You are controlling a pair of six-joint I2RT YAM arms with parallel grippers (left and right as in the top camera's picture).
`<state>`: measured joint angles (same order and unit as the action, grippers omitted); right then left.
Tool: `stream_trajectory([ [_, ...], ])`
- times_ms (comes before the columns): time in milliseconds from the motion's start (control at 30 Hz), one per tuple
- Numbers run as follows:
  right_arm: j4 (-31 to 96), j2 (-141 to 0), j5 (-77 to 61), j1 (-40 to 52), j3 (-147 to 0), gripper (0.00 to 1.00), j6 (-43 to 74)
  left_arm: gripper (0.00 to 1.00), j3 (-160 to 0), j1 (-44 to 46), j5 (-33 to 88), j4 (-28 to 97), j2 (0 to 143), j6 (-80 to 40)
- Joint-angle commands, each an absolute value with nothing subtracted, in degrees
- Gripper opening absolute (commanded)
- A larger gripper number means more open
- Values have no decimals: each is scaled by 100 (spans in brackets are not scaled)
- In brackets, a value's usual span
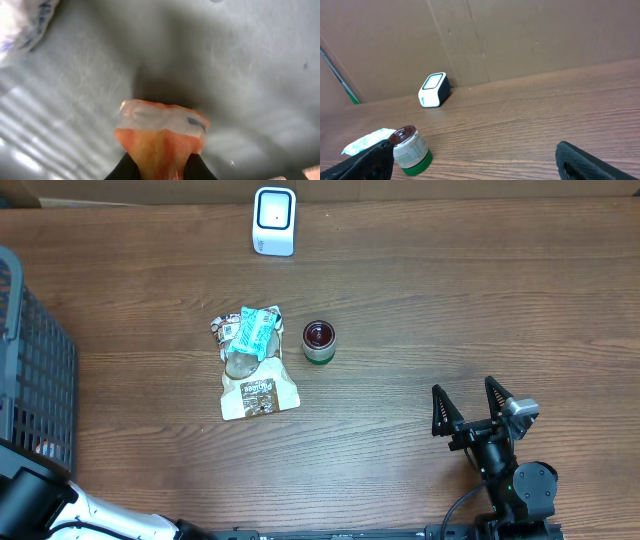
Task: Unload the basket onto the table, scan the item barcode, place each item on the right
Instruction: 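Grasp the orange snack pack in the basket with the left gripper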
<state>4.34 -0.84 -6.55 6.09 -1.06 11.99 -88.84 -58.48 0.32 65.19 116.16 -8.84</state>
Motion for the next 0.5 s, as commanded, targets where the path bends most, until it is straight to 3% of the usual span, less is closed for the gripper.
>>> stream_trajectory([
  [0,412,-16,-587,642,-45,100,1173,6,-9603,-5833,336,6672,11434,-943],
  [467,412,-16,-587,642,-45,100,1173,7,-12499,-5590,2447,7391,10022,-1247],
])
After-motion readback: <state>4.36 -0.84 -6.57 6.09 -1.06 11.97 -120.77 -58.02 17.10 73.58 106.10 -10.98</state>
